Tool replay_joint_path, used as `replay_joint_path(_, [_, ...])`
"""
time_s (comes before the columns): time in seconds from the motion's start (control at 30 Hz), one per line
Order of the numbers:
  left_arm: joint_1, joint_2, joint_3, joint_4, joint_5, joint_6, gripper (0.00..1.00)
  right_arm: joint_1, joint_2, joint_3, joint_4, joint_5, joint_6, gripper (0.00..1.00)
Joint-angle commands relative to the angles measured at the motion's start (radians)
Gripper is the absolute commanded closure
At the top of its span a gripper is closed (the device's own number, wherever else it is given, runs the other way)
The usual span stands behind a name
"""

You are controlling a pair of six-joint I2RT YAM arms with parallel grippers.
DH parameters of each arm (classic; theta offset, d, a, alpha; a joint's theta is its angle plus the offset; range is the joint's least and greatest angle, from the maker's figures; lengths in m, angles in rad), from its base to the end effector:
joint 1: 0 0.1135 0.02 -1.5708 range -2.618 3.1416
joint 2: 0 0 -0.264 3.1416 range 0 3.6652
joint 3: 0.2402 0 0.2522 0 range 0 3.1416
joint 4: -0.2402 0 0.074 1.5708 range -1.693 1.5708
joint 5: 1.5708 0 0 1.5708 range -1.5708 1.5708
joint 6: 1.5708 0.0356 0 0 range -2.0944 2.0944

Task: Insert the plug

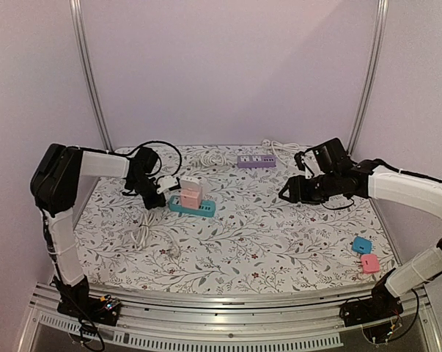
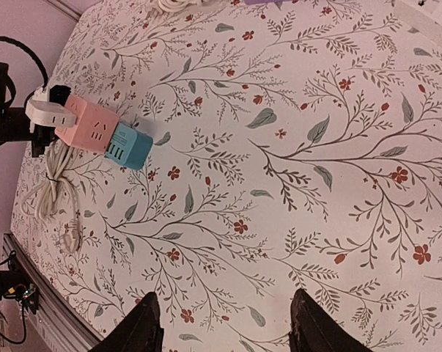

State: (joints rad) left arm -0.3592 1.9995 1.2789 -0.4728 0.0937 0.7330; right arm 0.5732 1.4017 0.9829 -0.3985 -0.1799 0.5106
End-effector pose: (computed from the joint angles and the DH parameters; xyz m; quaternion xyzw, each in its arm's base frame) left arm 0.3674 -0.1415 0.1353 0.5171 0.8339 -0.0104 0.1927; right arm 0.2472 0.1672 0.2494 -0.0620 0.9246 0.2605 0.2708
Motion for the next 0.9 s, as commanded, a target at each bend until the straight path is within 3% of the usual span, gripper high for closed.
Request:
replay_joint_path(0.0, [0.101, -0.001, 0.0, -0.019, 0.005, 0.079, 1.0, -0.009, 0.063, 0.093, -0.044, 0.032, -0.035, 0.41])
replay_joint_path(0.3, [0.305, -0.078, -0.087, -0.003, -0.089, 0.007, 1.0, -0.009, 0.164, 0.212, -0.062, 0.015, -0.058, 0.42])
replay_joint_path(0.77, [0.435, -0.233, -0.338, 0.013, -0.086, -0.165, 1.0, -0.009, 0.094, 0.192, -0.091, 0.043, -0.047, 0.4])
replay_joint_path(0.8, [0.435, -0.245, -0.352, 0.012, -0.083, -0.152, 0.97, -0.009, 0.089, 0.191, -0.091, 0.047, -0.05, 0.4])
replay_joint_path(0.83, [0.436, -0.259, -0.363, 0.014, -0.08, -0.146, 0.8, -0.01, 0.088, 0.193, -0.092, 0.051, -0.054, 0.39])
replay_joint_path(0.87, [0.437, -0.27, -0.37, 0.013, -0.076, -0.147, 0.56, -0.01, 0.089, 0.195, -0.09, 0.054, -0.06, 0.37])
